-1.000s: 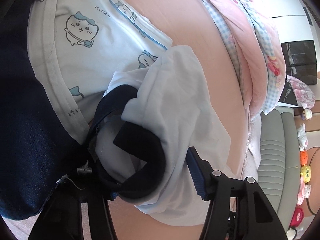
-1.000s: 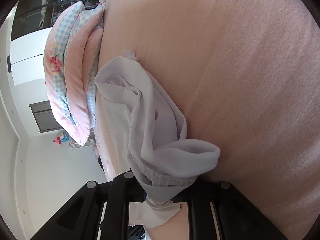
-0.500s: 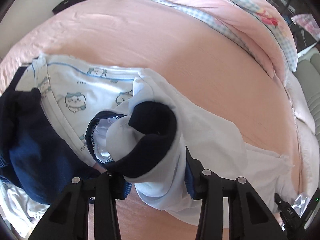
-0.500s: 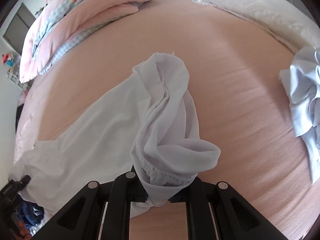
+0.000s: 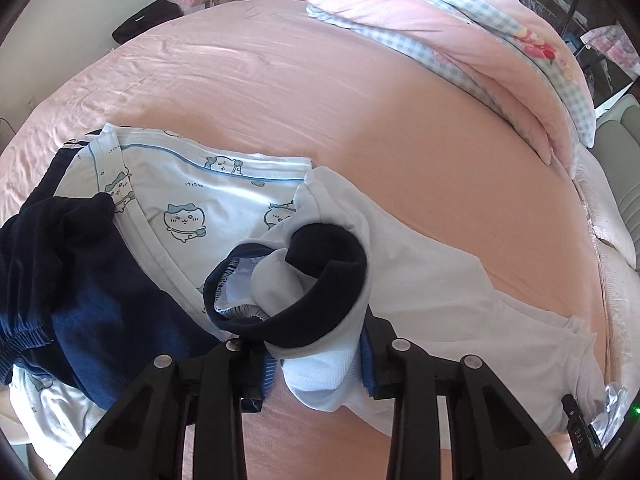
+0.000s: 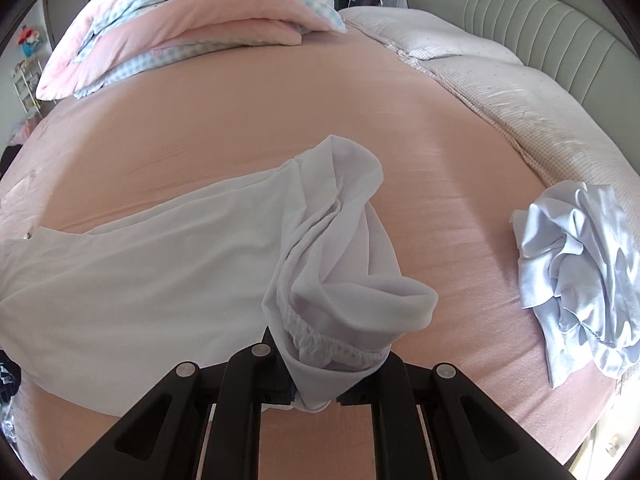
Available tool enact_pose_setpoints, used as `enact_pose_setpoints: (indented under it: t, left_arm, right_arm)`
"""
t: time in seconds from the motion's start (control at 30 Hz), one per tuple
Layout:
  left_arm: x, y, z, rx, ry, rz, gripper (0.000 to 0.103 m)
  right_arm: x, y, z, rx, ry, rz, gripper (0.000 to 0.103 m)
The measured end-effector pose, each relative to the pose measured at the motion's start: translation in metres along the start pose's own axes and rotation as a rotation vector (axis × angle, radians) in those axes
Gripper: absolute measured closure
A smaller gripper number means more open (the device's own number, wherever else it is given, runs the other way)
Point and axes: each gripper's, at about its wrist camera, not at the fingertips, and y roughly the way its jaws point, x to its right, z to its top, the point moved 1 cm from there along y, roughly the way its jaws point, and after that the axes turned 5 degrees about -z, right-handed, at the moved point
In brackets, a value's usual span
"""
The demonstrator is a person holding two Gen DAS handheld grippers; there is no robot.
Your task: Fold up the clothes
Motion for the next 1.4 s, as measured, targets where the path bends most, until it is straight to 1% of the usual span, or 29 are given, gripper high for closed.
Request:
enact_pose_setpoints:
  t: [0.2, 0.33, 0.43, 0.6, 0.7, 0.77, 0.9, 1.03, 1.13, 1.2, 1.27, 1.3, 1.33, 1.37, 1.4]
  left_arm:
    - [0.01, -0.004, -0.001, 0.011, 0.062, 0.013, 0.077]
    - [0.018, -0.007, -0.002, 0.019, 0.101, 0.02, 0.077]
    - [0.024, -0.01, -0.007, 0.018, 0.108, 0.0, 0.077]
    - [0.031, -0.008, -0.013, 0.008, 0.116, -0.036, 0.077]
    - [0.034, -0.003, -0.016, 0.002, 0.132, -0.017, 0.077]
    - [0.033, 0.002, -0.016, -0.01, 0.122, -0.014, 0.077]
    - [0.023, 0.011, -0.017, -0.048, 0.079, -0.026, 0.075]
    - [0.014, 0.015, -0.016, -0.079, 0.032, -0.088, 0.073]
    - [0.004, 0.015, -0.012, -0.12, -0.033, -0.139, 0.069]
    - [-0.003, 0.012, -0.01, -0.135, -0.084, -0.166, 0.063]
    - [-0.009, 0.006, -0.007, -0.135, -0.121, -0.169, 0.046]
    - [-0.011, 0.003, -0.005, -0.131, -0.121, -0.168, 0.041]
    - [-0.011, 0.0, -0.004, -0.125, -0.108, -0.158, 0.034]
    - [-0.012, -0.003, -0.003, -0.119, -0.096, -0.148, 0.031]
    - [-0.012, -0.005, -0.002, -0.115, -0.078, -0.132, 0.03]
  right_arm:
    - [-0.007, -0.008, -0.002, 0.016, -0.041, -0.062, 0.094]
    - [0.001, -0.003, -0.002, -0.006, -0.027, -0.102, 0.094]
    - [0.011, 0.001, -0.002, -0.024, -0.001, -0.131, 0.094]
    - [0.039, 0.005, -0.004, -0.068, 0.123, -0.104, 0.094]
    - [0.048, 0.008, -0.005, -0.092, 0.166, -0.076, 0.094]
    - [0.046, 0.009, -0.007, -0.098, 0.165, -0.067, 0.094]
    - [0.04, 0.011, -0.007, -0.108, 0.136, -0.076, 0.094]
    - [0.039, 0.016, -0.007, -0.12, 0.128, -0.082, 0.094]
    - [0.041, 0.016, -0.008, -0.128, 0.141, -0.076, 0.094]
    - [0.041, 0.017, -0.008, -0.13, 0.143, -0.076, 0.094]
    - [0.047, 0.025, -0.003, -0.13, 0.139, -0.081, 0.094]
    - [0.053, 0.033, 0.002, -0.131, 0.137, -0.084, 0.094]
    - [0.053, 0.033, 0.002, -0.13, 0.135, -0.087, 0.094]
    - [0.052, 0.033, 0.001, -0.129, 0.133, -0.09, 0.094]
    - [0.051, 0.033, 0.0, -0.128, 0.131, -0.092, 0.094]
